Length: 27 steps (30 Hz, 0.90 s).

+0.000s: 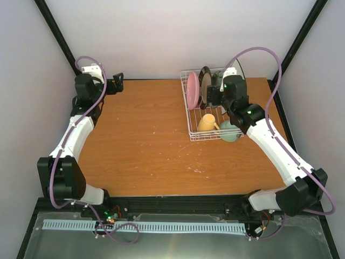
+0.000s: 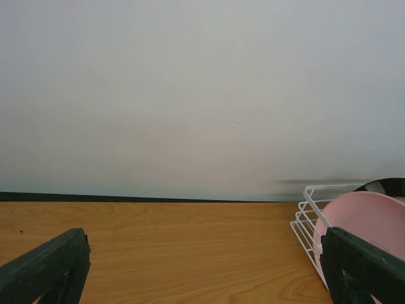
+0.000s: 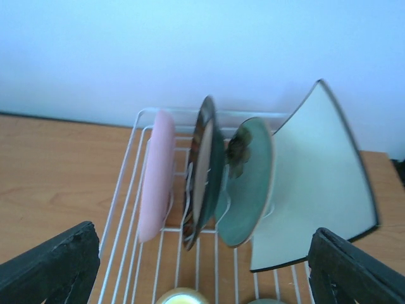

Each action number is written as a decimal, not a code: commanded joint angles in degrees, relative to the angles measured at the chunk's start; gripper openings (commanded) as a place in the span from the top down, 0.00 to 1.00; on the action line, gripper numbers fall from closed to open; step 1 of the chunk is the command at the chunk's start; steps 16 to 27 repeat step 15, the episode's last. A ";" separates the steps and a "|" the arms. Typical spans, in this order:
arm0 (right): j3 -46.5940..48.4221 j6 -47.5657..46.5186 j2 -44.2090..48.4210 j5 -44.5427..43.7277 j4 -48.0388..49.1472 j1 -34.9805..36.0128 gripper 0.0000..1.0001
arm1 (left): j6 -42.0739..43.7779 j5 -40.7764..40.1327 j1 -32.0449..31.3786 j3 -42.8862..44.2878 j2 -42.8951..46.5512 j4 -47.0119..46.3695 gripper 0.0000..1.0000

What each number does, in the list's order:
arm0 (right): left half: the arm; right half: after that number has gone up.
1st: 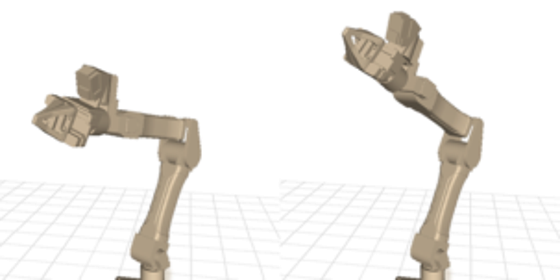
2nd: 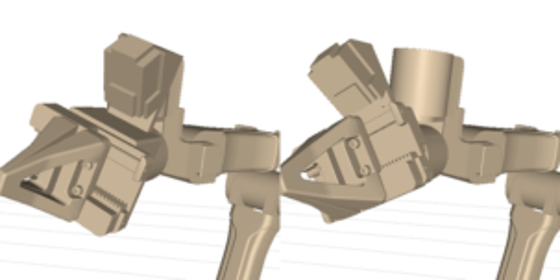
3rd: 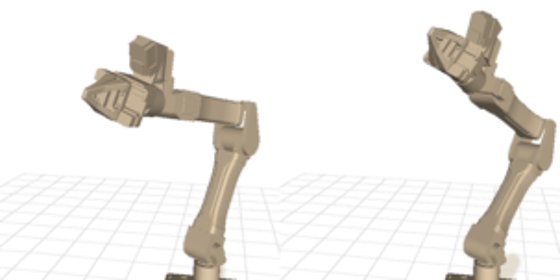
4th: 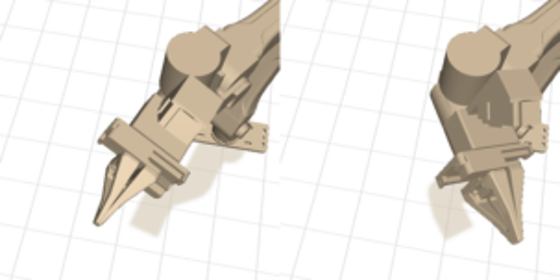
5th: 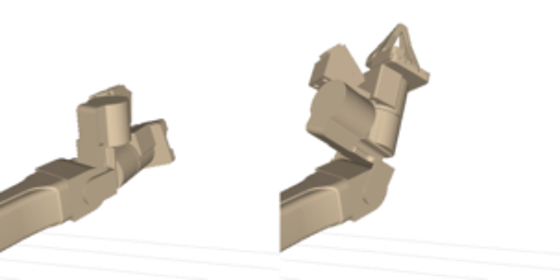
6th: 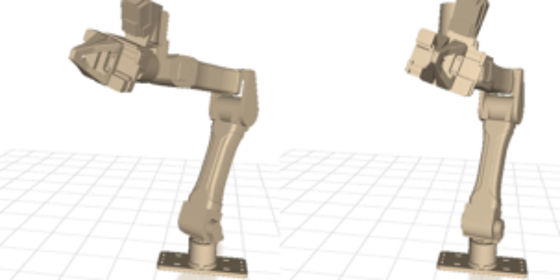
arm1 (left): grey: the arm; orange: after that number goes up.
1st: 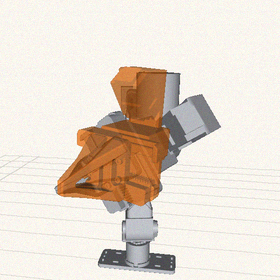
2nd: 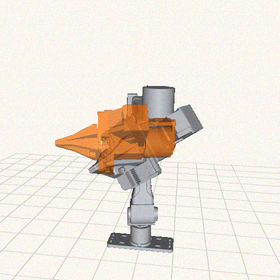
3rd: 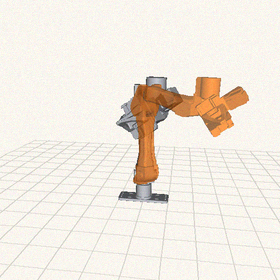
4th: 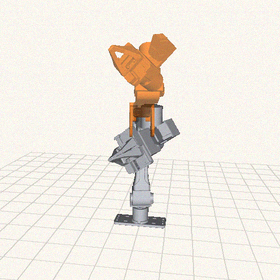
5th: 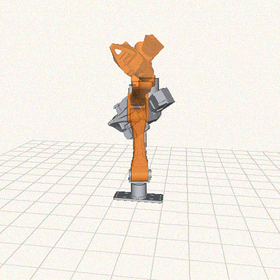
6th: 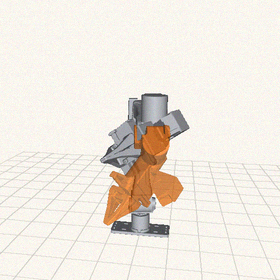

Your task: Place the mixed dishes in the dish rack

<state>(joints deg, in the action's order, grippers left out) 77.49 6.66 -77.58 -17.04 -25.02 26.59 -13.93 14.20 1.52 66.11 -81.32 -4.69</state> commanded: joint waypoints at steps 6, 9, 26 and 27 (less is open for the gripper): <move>0.91 0.42 5.65 -10.94 3.11 -1.01 0.09 | -0.18 1.70 0.41 7.41 -4.72 -1.30 0.00; 1.25 0.40 6.29 -12.01 3.44 -1.08 0.07 | -0.51 2.53 0.41 9.08 -6.17 -1.64 0.00; 2.88 0.58 5.45 -14.47 1.99 -1.34 0.00 | -1.42 3.29 0.49 11.93 -9.27 -1.30 0.00; 2.88 0.58 5.45 -14.47 1.99 -1.34 0.00 | -1.42 3.29 0.49 11.93 -9.27 -1.30 0.00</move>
